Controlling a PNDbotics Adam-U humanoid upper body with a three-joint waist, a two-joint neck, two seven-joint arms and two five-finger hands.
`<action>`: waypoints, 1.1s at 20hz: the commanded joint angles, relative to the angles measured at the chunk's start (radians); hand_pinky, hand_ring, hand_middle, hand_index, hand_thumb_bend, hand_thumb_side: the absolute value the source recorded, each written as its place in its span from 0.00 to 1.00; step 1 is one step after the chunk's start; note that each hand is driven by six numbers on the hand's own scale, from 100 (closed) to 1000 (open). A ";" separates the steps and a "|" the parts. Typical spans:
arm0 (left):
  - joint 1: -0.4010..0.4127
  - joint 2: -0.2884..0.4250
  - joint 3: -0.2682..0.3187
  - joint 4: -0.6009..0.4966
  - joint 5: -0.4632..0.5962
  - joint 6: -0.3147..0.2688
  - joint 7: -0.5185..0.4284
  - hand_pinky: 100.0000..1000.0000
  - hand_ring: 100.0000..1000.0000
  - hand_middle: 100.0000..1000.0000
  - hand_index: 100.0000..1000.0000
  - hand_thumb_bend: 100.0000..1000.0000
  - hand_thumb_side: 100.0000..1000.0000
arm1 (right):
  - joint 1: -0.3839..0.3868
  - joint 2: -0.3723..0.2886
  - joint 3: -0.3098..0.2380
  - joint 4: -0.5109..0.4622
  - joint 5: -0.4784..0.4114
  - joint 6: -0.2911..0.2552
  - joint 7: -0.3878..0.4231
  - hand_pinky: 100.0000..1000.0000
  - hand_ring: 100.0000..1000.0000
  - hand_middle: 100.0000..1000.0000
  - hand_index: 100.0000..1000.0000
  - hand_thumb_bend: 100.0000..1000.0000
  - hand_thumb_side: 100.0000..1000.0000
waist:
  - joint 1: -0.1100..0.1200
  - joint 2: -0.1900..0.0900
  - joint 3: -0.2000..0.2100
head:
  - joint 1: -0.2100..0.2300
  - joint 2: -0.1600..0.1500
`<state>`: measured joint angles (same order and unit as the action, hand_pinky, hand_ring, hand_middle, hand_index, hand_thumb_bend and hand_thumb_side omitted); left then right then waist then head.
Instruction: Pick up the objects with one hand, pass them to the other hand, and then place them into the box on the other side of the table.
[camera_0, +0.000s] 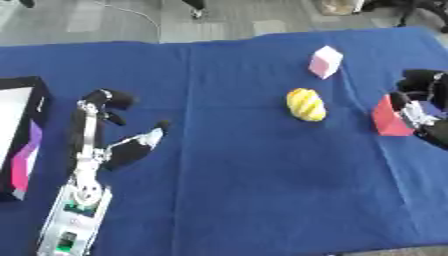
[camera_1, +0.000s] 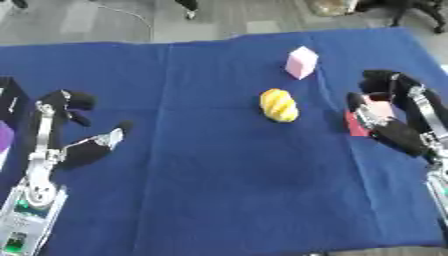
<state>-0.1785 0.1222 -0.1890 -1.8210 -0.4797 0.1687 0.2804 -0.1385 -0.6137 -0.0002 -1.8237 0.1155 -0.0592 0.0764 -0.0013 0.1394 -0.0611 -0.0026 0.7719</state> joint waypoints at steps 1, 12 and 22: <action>-0.003 0.016 -0.005 -0.009 -0.001 -0.001 -0.020 0.41 0.56 0.47 0.53 0.63 0.00 | -0.006 -0.172 0.004 0.040 -0.024 -0.014 0.046 0.78 0.81 0.76 0.88 0.29 0.40 | -0.017 -0.031 -0.001 | -0.005 -0.002; 0.002 0.024 -0.012 -0.007 -0.003 0.004 -0.060 0.42 0.57 0.47 0.54 0.64 0.00 | -0.165 -0.411 0.088 0.282 0.302 -0.093 0.316 0.87 0.91 0.93 1.00 0.49 0.29 | -0.019 -0.040 -0.002 | -0.018 -0.002; 0.003 0.023 -0.015 -0.006 -0.002 0.005 -0.074 0.42 0.57 0.48 0.55 0.64 0.00 | -0.276 -0.368 0.123 0.478 0.383 -0.142 0.369 0.87 0.90 0.92 1.00 0.44 0.28 | -0.017 -0.041 0.004 | -0.034 -0.002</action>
<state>-0.1681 0.1317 -0.2013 -1.8138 -0.4809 0.1749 0.2105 -0.3980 -0.9580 0.1294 -1.3619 0.4895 -0.1965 0.4391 -0.0026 0.1300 -0.0569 -0.0314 0.7720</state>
